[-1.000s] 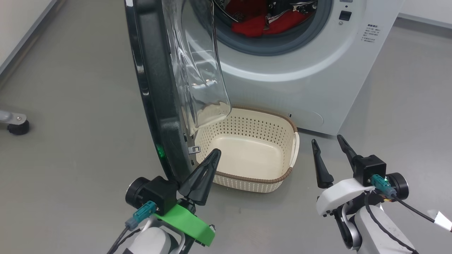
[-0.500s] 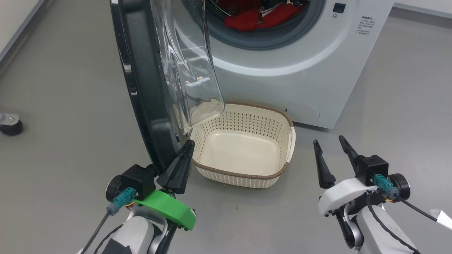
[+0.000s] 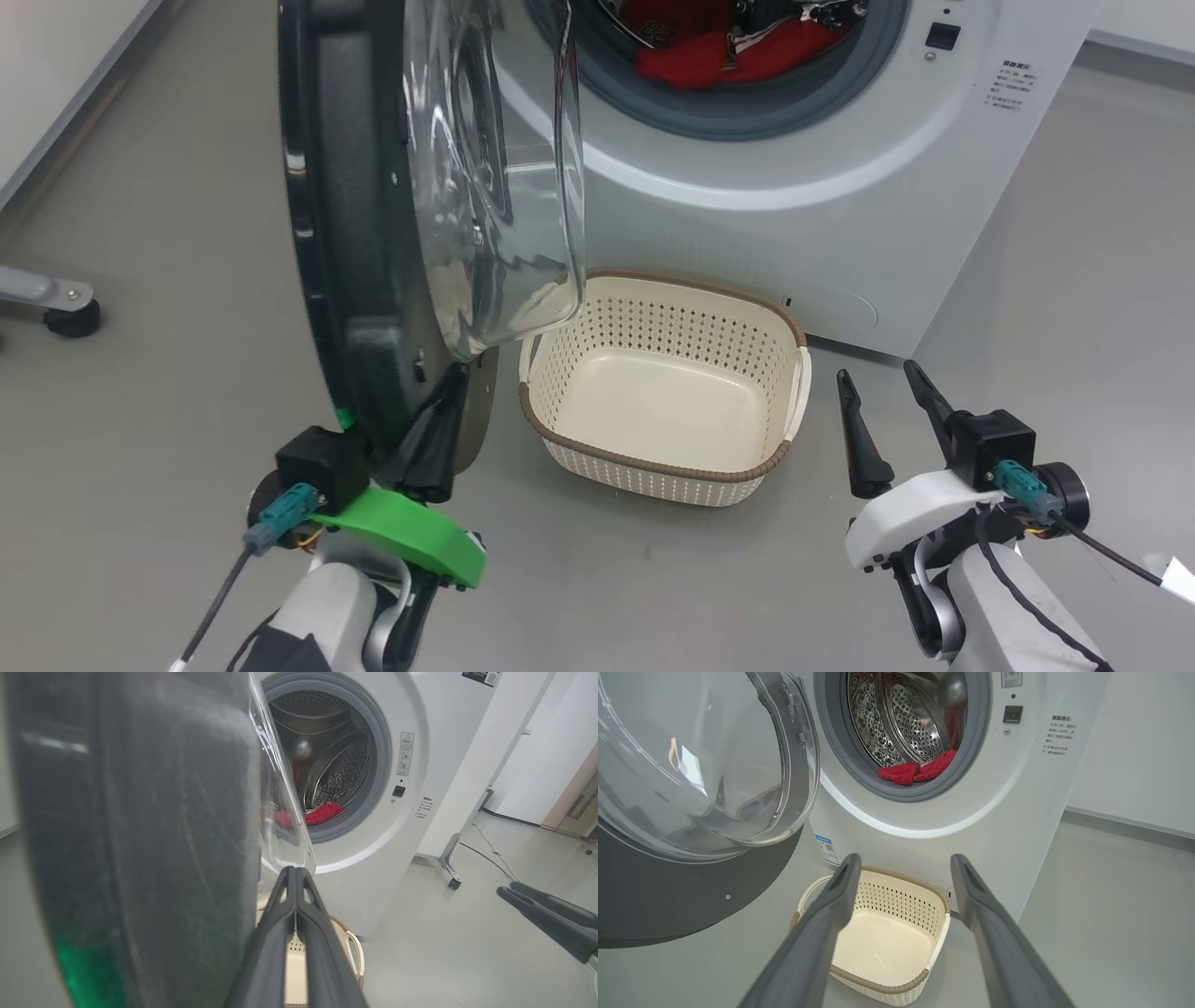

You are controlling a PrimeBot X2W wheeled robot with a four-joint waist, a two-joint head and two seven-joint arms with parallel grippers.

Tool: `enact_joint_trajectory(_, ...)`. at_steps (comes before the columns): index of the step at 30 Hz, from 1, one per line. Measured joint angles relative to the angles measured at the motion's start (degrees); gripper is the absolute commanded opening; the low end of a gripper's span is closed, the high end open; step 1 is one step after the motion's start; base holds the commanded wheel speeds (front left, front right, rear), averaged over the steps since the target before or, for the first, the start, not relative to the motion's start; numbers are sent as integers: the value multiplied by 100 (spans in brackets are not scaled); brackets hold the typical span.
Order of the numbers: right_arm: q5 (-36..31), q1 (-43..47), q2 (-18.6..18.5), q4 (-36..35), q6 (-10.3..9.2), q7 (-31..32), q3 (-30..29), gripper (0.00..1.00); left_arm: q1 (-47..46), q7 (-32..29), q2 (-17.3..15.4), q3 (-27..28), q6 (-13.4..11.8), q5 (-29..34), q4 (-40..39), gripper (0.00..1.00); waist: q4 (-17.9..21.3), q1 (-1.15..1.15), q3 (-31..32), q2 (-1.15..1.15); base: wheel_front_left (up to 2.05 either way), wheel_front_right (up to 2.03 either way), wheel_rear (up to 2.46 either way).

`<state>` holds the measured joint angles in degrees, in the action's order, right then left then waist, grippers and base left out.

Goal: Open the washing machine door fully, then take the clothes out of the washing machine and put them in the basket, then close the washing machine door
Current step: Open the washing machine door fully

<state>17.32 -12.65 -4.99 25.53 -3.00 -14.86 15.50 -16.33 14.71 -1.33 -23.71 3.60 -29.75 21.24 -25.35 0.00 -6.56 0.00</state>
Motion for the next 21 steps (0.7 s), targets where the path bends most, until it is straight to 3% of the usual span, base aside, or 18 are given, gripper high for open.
enact_joint_trajectory(16,-1,-8,67,68,112,0,62,100,23,-1,-346,1572,-637,-115,230,0,19,0,-54,0,0,0,0)
enact_joint_trajectory(21,-2,-21,68,86,141,0,56,100,-58,-1,-500,2009,-734,-241,378,0,92,0,-126,0,0,0,0)
